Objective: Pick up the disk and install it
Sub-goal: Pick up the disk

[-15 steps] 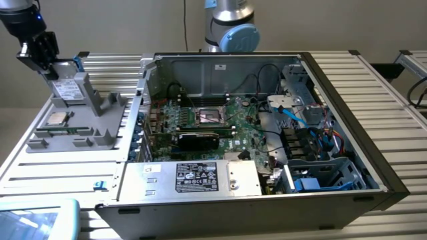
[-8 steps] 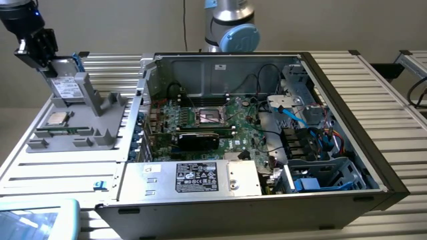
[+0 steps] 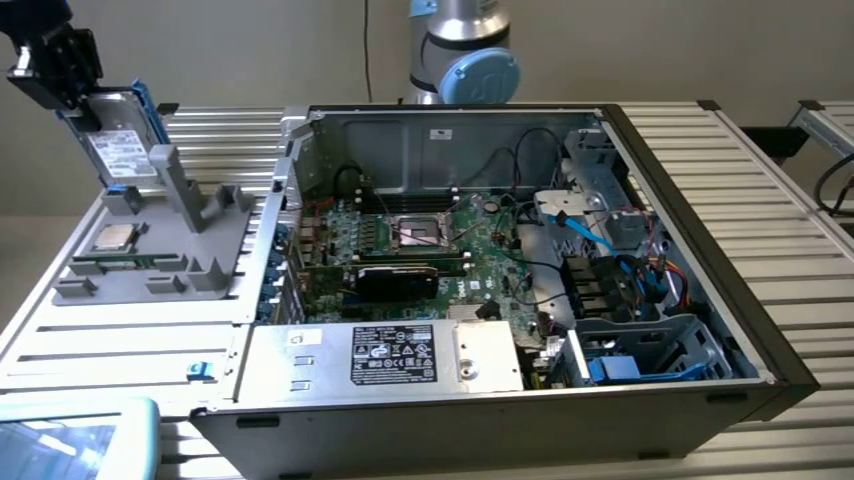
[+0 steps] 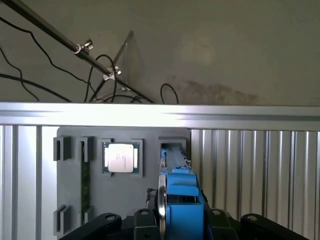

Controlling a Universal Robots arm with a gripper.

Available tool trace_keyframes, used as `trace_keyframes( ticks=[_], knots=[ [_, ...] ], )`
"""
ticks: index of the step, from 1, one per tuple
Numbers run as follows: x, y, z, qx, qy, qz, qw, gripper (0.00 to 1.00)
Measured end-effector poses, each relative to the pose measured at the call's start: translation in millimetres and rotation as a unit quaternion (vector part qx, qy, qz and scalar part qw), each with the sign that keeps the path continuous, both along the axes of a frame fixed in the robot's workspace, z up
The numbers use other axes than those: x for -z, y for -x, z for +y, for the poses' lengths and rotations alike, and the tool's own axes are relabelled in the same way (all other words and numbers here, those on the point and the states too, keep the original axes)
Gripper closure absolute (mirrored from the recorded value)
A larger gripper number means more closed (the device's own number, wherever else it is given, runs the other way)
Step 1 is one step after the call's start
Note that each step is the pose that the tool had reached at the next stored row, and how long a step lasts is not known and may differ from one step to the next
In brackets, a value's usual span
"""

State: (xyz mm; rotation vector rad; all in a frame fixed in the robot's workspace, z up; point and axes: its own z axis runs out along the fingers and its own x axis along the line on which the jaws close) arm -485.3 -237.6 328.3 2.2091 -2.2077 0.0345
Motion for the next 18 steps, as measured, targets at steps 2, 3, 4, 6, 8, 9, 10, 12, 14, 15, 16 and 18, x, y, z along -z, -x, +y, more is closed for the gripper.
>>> trace_keyframes(
  ticks=[2, 3, 4, 6, 8, 9, 10, 12, 14, 15, 16, 18],
  knots=[
    [-9.1, 0.0, 0.0, 0.0, 0.0, 0.0, 1.0, 0.63],
    [-13.9, 0.0, 0.0, 0.0, 0.0, -0.0001, 1.0, 0.63],
    [-18.4, 0.0, 0.0, 0.0, 0.0, 0.0, 1.0, 0.63],
    [-27.4, 0.0, 0.0, 0.0, 0.0, 0.0, 1.0, 0.63],
    [-36.3, 0.0, 0.0, 0.0, 0.0, -0.0001, 1.0, 0.63],
    [-40.8, 0.0, 0.0, 0.0, 0.0, 0.0, 1.0, 0.63],
    [-45.7, 0.0, 0.0, 0.0, 0.0, 0.0, 1.0, 0.63],
    [-54.8, -0.1, 0.0, 0.0, 0.0001, 0.0, 1.0, 0.63],
    [-63.9, -1.9, -0.1, 0.0, 0.0001, 0.0, 1.0, 0.63],
    [-68.4, -4.1, -0.1, 0.0, 0.0001, 0.0, 1.0, 0.63],
    [-72.8, -7.1, 0.0, 0.0, 0.0, -0.0001, 1.0, 0.63],
    [-82.0, -13.8, 0.0, 0.0, 0.0001, 0.0001, 1.0, 0.63]
  ],
)
